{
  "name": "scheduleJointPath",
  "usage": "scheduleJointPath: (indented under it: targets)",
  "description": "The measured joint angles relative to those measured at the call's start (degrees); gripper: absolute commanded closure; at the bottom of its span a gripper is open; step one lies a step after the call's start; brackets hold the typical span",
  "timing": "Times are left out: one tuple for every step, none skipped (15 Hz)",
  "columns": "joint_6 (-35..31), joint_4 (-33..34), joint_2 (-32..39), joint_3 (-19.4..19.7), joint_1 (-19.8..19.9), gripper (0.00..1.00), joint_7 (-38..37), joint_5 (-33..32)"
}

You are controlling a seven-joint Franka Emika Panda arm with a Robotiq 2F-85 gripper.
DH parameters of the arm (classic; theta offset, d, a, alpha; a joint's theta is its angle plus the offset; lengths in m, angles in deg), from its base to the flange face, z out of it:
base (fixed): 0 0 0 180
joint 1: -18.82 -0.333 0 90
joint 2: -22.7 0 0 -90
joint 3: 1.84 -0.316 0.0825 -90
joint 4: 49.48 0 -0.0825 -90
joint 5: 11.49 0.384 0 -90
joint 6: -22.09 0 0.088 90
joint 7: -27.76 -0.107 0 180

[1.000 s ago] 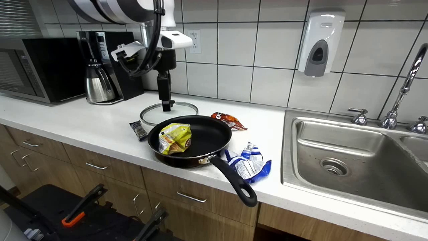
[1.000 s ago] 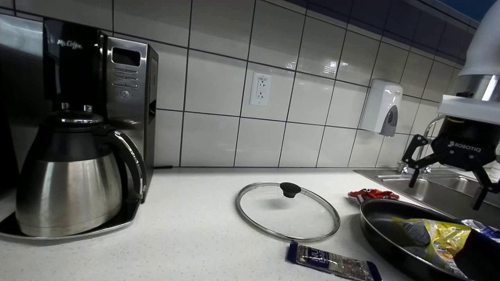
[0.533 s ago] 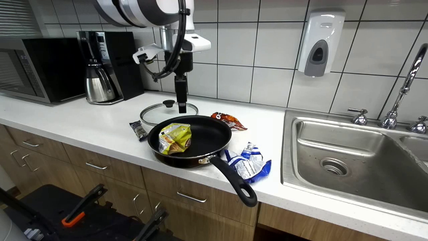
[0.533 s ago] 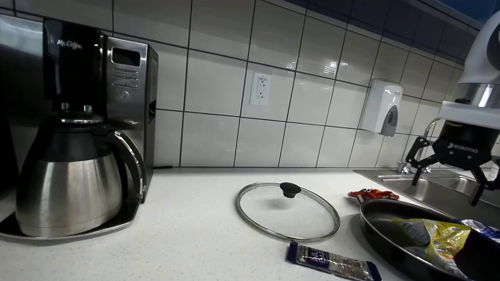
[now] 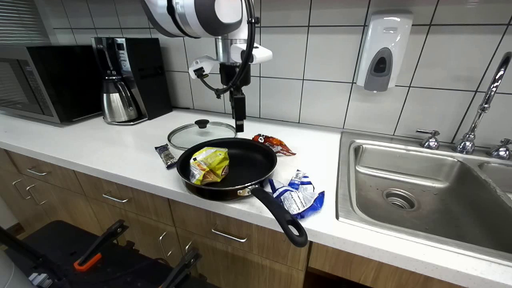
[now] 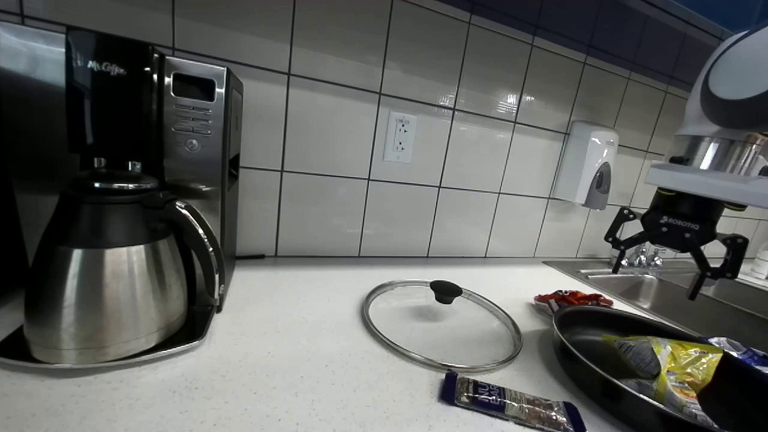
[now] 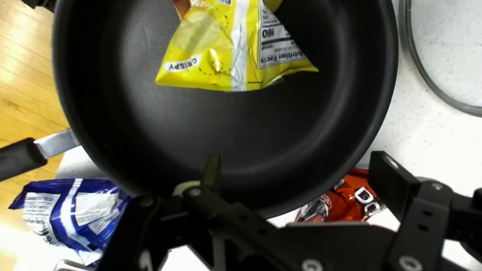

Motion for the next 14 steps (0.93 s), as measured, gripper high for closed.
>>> scheduleJointPath:
  targets:
    - [-0.18, 1.00, 1.02, 0.27, 0.00, 0.00, 0.05, 0.00]
    - [-0.37, 2.04, 2.13, 0.53, 0.00, 0.00, 0.10, 0.00]
    - [-0.49, 3.08, 3.22, 0.78, 0.00, 0.00, 0.13, 0.00]
    - [-0.67, 4.18, 4.40, 1.00, 0.00, 0.00, 0.14, 0.00]
    - [-0.99, 5.31, 5.61, 1.19, 0.00, 0.00, 0.14, 0.00]
    - [-1.39, 6.38, 6.81, 1.37, 0.00, 0.00, 0.14, 0.00]
    - [-1.89, 7.43, 8.02, 1.54, -0.01, 0.00, 0.14, 0.00]
    - [-2.42, 8.52, 9.27, 1.68, -0.01, 0.00, 0.14, 0.00]
    - [-2.80, 9.51, 10.40, 1.80, -0.01, 0.00, 0.14, 0.00]
    - [-3.12, 10.59, 11.58, 1.91, -0.02, 0.00, 0.14, 0.00]
    - [-3.43, 11.63, 12.71, 2.01, -0.05, 0.00, 0.14, 0.02]
    - [-3.64, 12.67, 13.81, 2.14, -0.11, 0.00, 0.14, 0.02]
    - [-3.84, 13.70, 14.87, 2.21, -0.14, 0.00, 0.14, 0.03]
    - [-3.96, 14.77, 15.92, 2.23, -0.15, 0.00, 0.14, 0.09]
